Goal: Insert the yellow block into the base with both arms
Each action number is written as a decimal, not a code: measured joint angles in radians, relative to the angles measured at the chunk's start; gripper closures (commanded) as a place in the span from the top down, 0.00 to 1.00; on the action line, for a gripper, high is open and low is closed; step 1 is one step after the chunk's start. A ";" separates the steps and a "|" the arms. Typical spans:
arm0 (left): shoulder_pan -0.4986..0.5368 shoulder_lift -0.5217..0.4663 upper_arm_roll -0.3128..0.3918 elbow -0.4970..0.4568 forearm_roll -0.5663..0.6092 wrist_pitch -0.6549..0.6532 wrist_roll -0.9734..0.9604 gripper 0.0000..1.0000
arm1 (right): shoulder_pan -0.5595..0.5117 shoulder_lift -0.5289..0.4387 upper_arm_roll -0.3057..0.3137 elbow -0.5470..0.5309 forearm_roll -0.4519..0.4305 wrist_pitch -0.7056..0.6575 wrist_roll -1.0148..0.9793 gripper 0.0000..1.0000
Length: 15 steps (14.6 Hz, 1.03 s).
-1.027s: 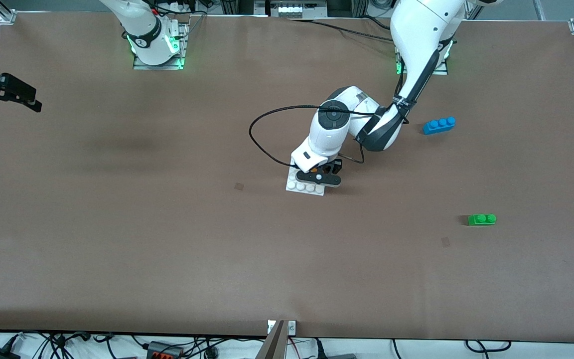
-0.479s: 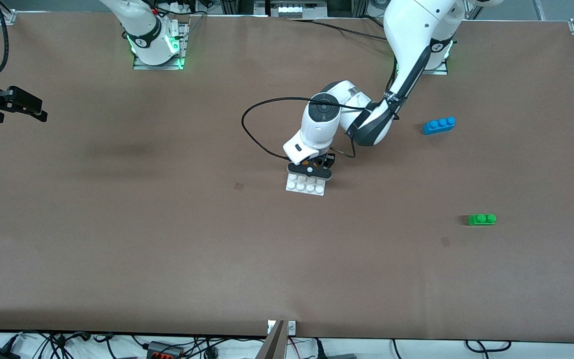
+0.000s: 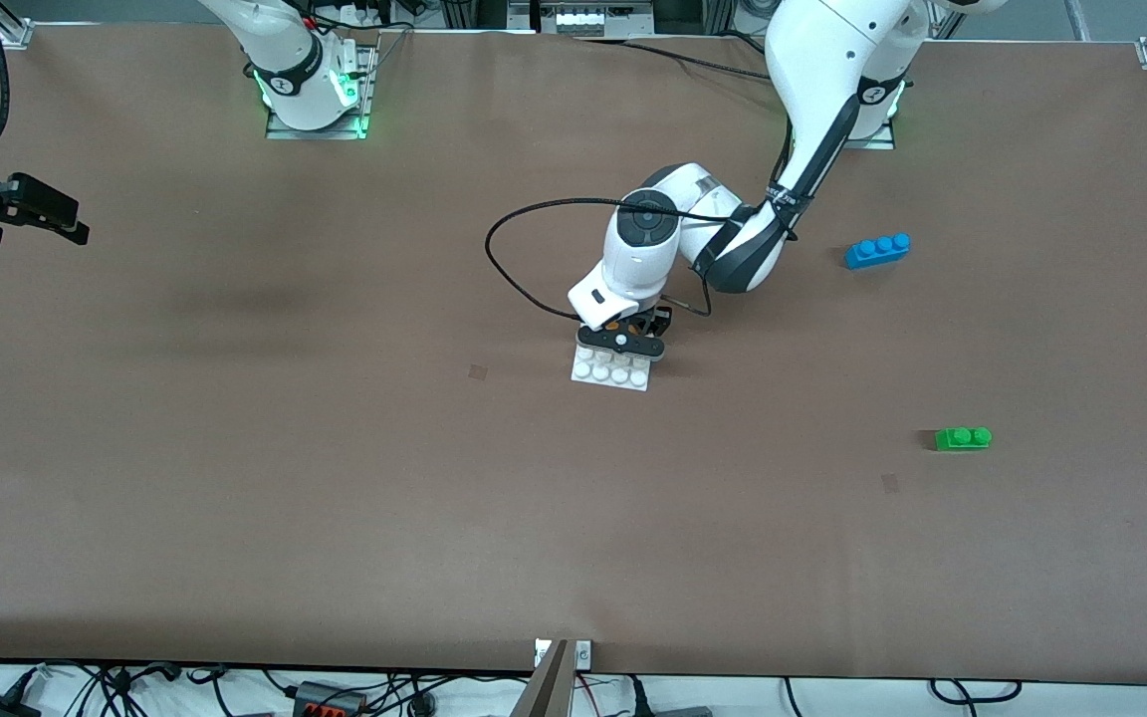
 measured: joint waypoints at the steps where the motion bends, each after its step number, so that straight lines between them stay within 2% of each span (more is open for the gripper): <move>1: 0.000 0.001 0.001 0.000 0.014 0.000 -0.001 0.60 | 0.000 0.000 0.000 0.000 0.000 0.000 0.000 1.00; 15: 0.000 0.009 0.001 0.001 0.028 0.031 -0.002 0.60 | 0.004 0.001 0.000 0.000 0.000 0.002 0.000 1.00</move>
